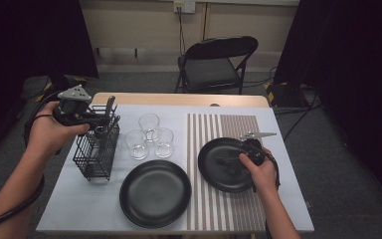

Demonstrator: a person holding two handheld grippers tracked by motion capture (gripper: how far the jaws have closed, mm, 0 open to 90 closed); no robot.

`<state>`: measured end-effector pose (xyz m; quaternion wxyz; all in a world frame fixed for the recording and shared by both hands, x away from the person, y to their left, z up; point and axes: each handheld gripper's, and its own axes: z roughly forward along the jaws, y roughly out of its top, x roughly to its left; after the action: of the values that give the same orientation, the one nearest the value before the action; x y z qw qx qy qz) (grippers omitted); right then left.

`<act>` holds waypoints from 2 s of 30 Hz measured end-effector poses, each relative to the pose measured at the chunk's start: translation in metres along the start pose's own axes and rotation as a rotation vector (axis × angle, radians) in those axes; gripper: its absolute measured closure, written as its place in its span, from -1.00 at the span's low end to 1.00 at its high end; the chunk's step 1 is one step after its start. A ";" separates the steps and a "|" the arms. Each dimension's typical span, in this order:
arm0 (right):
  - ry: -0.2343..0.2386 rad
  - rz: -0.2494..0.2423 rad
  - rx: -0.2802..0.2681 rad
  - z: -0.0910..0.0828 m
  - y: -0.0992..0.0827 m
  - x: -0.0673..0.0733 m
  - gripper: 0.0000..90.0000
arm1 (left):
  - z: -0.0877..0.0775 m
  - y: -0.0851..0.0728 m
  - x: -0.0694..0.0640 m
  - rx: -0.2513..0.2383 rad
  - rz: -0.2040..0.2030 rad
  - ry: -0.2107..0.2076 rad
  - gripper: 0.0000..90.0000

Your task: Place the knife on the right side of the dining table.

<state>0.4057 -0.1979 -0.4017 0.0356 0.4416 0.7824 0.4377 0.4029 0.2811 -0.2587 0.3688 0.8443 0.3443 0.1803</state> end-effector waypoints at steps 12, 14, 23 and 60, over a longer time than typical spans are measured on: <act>-0.001 0.002 0.002 0.000 0.000 0.001 -0.49 | -0.004 0.008 -0.002 -0.012 -0.004 0.002 0.87; -0.001 -0.001 0.001 0.000 0.000 0.001 -0.49 | -0.005 0.010 -0.002 -0.014 -0.001 0.002 0.87; -0.001 -0.002 -0.005 -0.001 0.000 0.000 -0.49 | -0.008 0.015 -0.004 -0.012 -0.003 0.001 0.87; -0.002 0.001 -0.009 -0.002 0.001 0.001 -0.49 | -0.028 0.032 -0.011 -0.022 -0.002 0.003 0.87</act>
<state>0.4045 -0.1985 -0.3996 0.0380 0.4423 0.7801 0.4409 0.3939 0.2715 -0.2161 0.3778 0.8396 0.3435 0.1851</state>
